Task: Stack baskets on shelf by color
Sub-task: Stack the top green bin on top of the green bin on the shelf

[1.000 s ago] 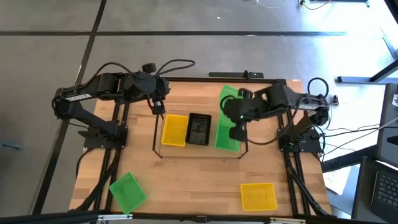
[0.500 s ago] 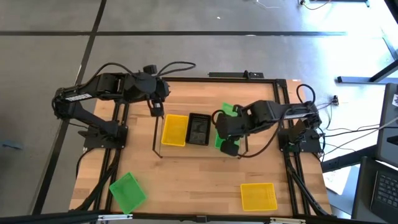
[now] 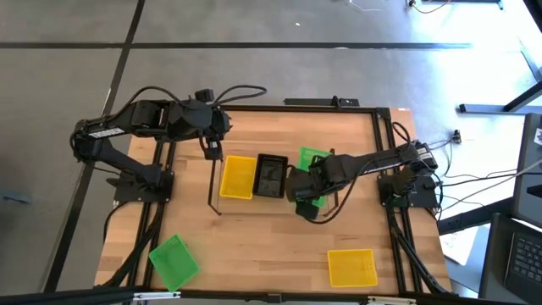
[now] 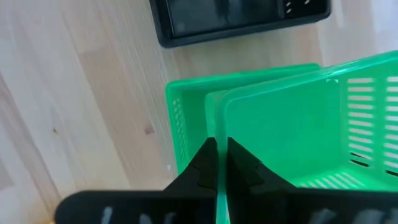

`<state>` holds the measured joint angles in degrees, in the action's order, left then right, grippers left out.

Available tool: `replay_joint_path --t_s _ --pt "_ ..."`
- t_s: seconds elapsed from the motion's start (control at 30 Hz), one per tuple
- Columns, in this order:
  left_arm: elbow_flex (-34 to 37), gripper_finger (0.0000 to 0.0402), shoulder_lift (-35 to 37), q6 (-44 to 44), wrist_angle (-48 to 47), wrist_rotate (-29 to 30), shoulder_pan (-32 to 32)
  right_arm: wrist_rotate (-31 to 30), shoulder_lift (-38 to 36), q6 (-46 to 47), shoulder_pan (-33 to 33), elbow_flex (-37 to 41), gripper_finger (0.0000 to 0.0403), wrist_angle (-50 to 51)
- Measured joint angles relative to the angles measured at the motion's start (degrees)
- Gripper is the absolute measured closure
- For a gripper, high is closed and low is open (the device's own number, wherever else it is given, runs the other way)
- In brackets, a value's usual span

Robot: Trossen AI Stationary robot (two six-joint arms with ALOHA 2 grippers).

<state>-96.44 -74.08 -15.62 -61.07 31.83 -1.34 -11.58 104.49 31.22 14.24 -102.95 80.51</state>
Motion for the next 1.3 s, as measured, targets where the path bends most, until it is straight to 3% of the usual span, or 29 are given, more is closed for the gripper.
replay_joint_path --t_s 0.6,1.13,1.3 --pt "-0.02 0.0319 0.00 0.02 0.01 0.00 0.00 1.45 -0.02 -1.30 -0.09 4.67 0.0403 -9.20" --pt "-0.02 0.0319 0.00 0.02 0.01 0.00 0.00 0.88 -0.02 -1.85 -0.14 4.67 0.0402 -9.27" --pt "-0.02 0.0319 0.00 0.02 0.01 0.00 0.00 0.91 -0.02 -1.72 -0.89 4.67 0.0382 -9.27"
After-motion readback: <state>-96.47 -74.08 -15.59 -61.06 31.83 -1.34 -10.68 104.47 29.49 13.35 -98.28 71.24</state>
